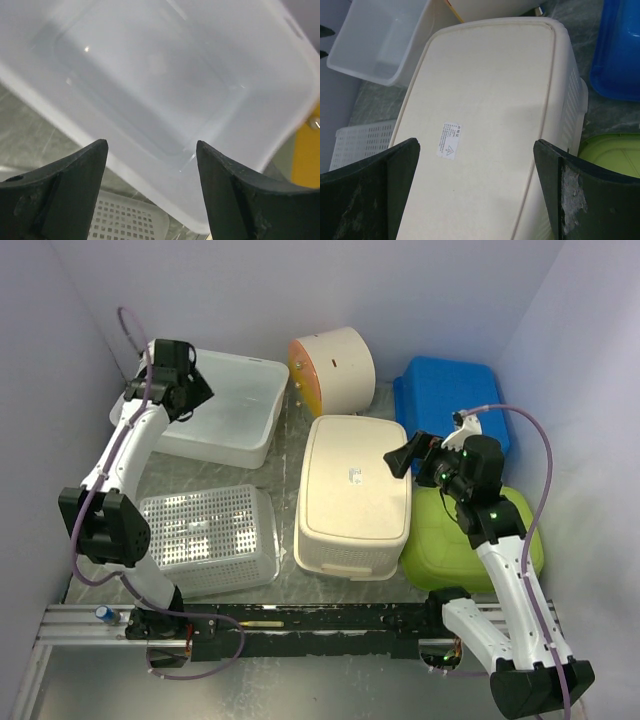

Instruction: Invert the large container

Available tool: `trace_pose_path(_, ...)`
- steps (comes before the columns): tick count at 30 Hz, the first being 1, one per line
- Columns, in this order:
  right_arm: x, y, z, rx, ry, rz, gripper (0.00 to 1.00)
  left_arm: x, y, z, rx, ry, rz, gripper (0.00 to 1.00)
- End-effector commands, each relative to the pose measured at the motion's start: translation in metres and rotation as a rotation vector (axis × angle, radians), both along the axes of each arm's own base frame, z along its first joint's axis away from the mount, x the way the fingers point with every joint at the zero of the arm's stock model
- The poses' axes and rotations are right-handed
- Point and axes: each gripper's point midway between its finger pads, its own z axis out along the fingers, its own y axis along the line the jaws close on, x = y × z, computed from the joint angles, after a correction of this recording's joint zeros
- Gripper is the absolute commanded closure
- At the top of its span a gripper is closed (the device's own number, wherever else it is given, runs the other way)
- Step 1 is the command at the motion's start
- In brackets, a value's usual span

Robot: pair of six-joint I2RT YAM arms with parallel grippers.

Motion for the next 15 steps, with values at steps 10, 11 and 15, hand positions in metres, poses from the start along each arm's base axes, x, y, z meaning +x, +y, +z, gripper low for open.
trace_pose_path(10, -0.011, -0.007, 0.014, 0.008, -0.029, -0.043, 0.01, 0.041, -0.174, -0.003, 0.239, -0.003, -0.938, 0.07)
trace_pose_path(11, -0.012, -0.009, 0.016, 0.003, -0.033, -0.051, 0.01, 0.042, -0.178, -0.009, 0.243, 0.007, -0.95, 0.07)
trace_pose_path(15, -0.015, -0.013, 0.019, -0.001, -0.043, -0.067, 0.01, 0.043, -0.188, -0.044, 0.219, 0.066, -0.984, 0.08)
